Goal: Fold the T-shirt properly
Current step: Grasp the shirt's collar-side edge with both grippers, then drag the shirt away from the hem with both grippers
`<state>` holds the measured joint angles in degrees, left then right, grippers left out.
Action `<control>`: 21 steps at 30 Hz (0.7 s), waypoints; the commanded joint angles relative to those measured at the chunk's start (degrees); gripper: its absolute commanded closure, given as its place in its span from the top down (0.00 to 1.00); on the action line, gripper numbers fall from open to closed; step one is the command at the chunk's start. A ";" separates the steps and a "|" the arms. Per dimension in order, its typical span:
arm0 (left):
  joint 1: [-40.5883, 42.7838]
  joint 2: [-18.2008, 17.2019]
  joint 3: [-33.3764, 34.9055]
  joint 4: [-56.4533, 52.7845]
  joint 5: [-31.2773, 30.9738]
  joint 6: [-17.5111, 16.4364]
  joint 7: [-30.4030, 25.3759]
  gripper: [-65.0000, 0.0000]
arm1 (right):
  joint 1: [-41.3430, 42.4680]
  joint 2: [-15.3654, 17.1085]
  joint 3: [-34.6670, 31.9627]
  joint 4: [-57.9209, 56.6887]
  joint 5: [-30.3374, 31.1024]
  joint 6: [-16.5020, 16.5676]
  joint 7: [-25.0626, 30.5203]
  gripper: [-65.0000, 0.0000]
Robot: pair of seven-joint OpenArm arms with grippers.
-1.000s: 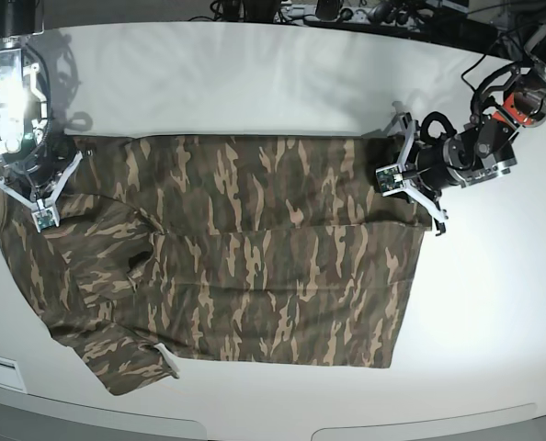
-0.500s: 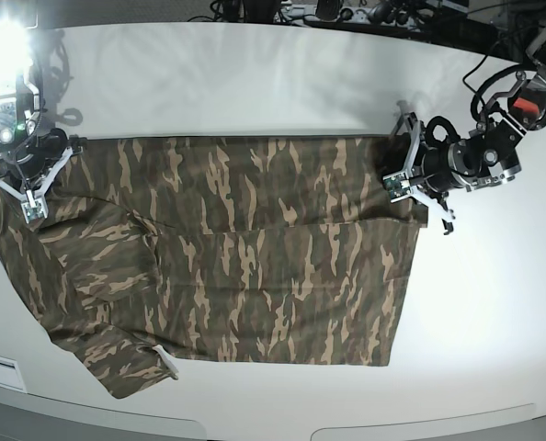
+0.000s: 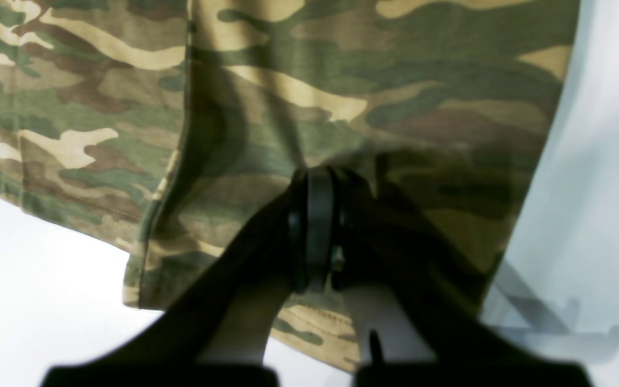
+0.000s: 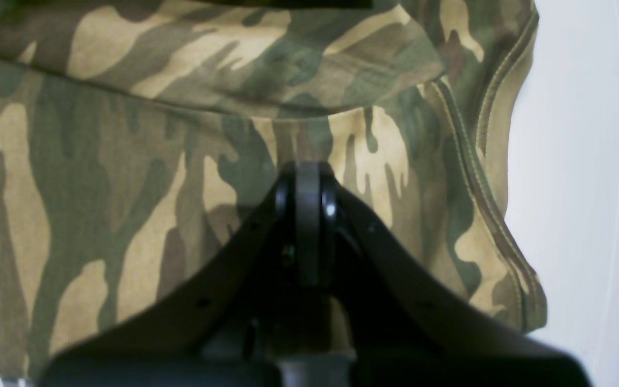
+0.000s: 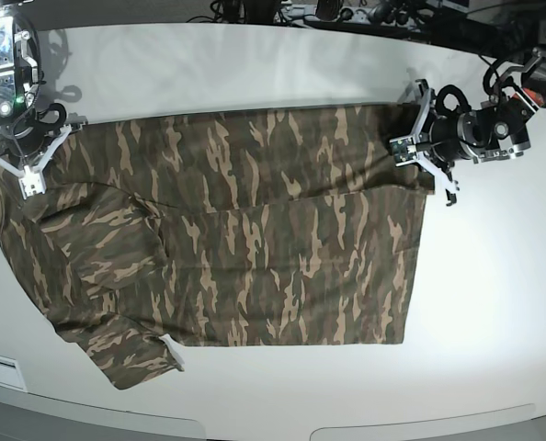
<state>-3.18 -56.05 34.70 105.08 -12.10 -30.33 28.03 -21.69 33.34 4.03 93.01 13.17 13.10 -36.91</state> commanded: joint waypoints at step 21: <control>0.66 -4.96 -0.22 6.62 -8.00 -1.05 8.98 0.00 | -22.29 -0.92 -1.18 17.31 3.61 0.31 -16.96 0.00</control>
<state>-2.22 -59.72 34.87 110.96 -19.84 -31.00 37.01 -41.52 33.04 4.64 111.87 12.58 9.39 -43.81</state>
